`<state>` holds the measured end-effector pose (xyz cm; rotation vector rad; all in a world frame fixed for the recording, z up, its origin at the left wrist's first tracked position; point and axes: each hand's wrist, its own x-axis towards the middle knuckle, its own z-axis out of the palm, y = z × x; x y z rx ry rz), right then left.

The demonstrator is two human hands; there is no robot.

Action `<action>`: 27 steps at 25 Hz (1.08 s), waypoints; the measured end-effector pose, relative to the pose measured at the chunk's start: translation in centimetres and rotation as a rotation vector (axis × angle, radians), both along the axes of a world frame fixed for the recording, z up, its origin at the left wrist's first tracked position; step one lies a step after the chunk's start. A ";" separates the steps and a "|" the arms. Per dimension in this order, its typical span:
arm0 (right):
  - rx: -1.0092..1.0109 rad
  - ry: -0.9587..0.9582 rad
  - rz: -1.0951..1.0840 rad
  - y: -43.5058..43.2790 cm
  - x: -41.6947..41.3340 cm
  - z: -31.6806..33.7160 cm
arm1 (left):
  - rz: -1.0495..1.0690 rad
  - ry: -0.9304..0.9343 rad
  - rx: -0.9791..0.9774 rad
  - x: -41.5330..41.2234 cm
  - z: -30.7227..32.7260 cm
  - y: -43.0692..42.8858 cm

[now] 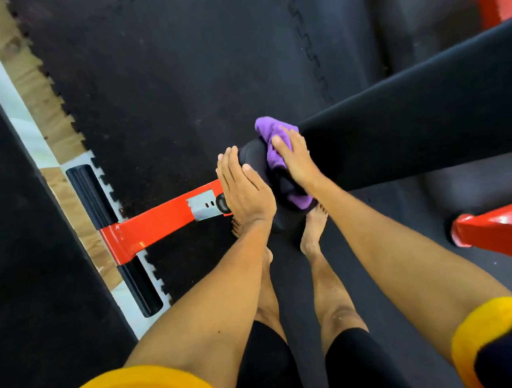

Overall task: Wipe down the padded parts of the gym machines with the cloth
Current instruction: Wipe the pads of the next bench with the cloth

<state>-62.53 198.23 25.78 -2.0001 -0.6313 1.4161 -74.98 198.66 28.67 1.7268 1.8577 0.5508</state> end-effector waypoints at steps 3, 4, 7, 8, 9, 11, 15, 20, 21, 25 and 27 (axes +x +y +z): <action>0.157 -0.051 0.160 3.0 -0.7 1.2 | 0.007 0.012 0.009 0.0 0.0 0.1; 0.218 -0.042 0.210 2.9 -1.3 1.8 | 0.004 0.015 -0.004 0.0 0.1 0.0; 0.248 -0.026 0.302 2.3 -1.7 2.8 | 0.007 -0.002 -0.055 0.0 0.3 -0.1; 0.229 -0.061 0.353 3.0 -1.3 2.4 | 0.010 -0.003 -0.048 0.1 0.3 -0.1; 0.182 -0.101 0.421 4.2 -0.5 1.8 | 0.012 0.003 -0.030 0.1 0.3 -0.1; -0.008 -0.153 0.550 7.3 1.4 0.6 | 0.002 0.011 0.013 0.0 0.1 0.0; -0.204 -0.144 0.675 10.2 2.1 1.0 | -0.007 0.013 0.026 -0.1 -0.1 0.0; 0.103 -0.074 0.556 6.6 0.5 2.5 | -0.007 -0.011 0.017 -0.1 -0.1 -0.2; 0.112 -0.081 0.557 6.6 1.0 1.8 | -0.011 -0.009 0.020 -0.2 -0.2 -0.2; -0.133 -0.046 0.391 8.8 3.3 -2.0 | -0.022 0.007 0.050 -0.2 -0.3 -0.2; -0.218 -0.080 0.384 9.3 3.2 -2.1 | -0.025 0.018 0.070 -0.1 -0.2 -0.3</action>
